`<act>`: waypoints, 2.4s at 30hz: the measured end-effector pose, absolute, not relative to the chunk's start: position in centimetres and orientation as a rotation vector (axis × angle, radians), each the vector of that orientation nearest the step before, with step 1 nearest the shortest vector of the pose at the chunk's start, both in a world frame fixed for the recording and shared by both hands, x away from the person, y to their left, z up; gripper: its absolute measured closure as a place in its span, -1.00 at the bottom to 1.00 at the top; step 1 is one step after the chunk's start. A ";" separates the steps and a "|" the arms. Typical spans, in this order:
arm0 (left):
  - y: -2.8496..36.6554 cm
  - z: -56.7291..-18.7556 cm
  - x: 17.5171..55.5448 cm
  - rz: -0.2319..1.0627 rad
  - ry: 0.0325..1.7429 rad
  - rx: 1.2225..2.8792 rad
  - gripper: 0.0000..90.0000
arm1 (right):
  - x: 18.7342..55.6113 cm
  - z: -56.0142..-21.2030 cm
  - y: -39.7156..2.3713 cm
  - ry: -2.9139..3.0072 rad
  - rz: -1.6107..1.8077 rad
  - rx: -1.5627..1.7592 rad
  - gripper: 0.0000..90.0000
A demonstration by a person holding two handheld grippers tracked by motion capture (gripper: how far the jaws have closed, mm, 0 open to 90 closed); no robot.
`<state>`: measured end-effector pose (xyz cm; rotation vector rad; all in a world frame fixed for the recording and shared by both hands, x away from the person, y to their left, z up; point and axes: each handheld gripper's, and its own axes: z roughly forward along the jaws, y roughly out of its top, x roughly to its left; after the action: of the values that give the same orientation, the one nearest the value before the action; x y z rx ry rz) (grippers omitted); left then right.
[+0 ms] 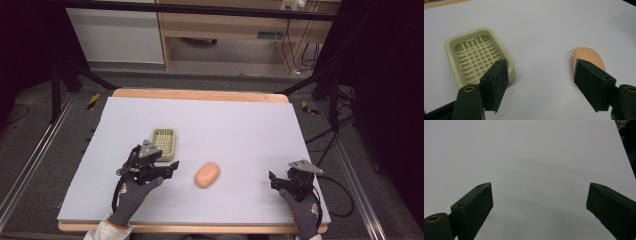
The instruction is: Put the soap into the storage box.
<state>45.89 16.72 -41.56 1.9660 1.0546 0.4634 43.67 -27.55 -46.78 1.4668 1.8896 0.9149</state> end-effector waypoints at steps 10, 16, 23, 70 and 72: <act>14.9 -41.1 46.3 0.459 1.017 1.998 -0.41 | 43.7 -46.7 -27.5 1.891 0.924 1.468 -0.85; 13.7 -40.9 46.6 0.447 0.992 2.021 -0.42 | 43.7 -46.7 -27.5 1.893 0.923 1.466 -0.85; 12.8 -41.3 46.9 0.433 0.977 2.044 -0.43 | 43.7 -46.7 -27.5 1.892 0.922 1.467 -0.85; 6.3 -43.6 48.0 0.371 0.884 2.265 -0.52 | 43.9 -46.8 -27.4 1.909 0.907 1.470 -0.85; 6.0 -43.9 48.0 0.366 0.882 2.280 -0.53 | 43.9 -46.8 -27.3 1.910 0.907 1.472 -0.85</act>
<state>48.01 5.96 -43.88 2.2805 0.8818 0.3664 43.86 -27.35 -46.79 1.4720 1.9097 0.9066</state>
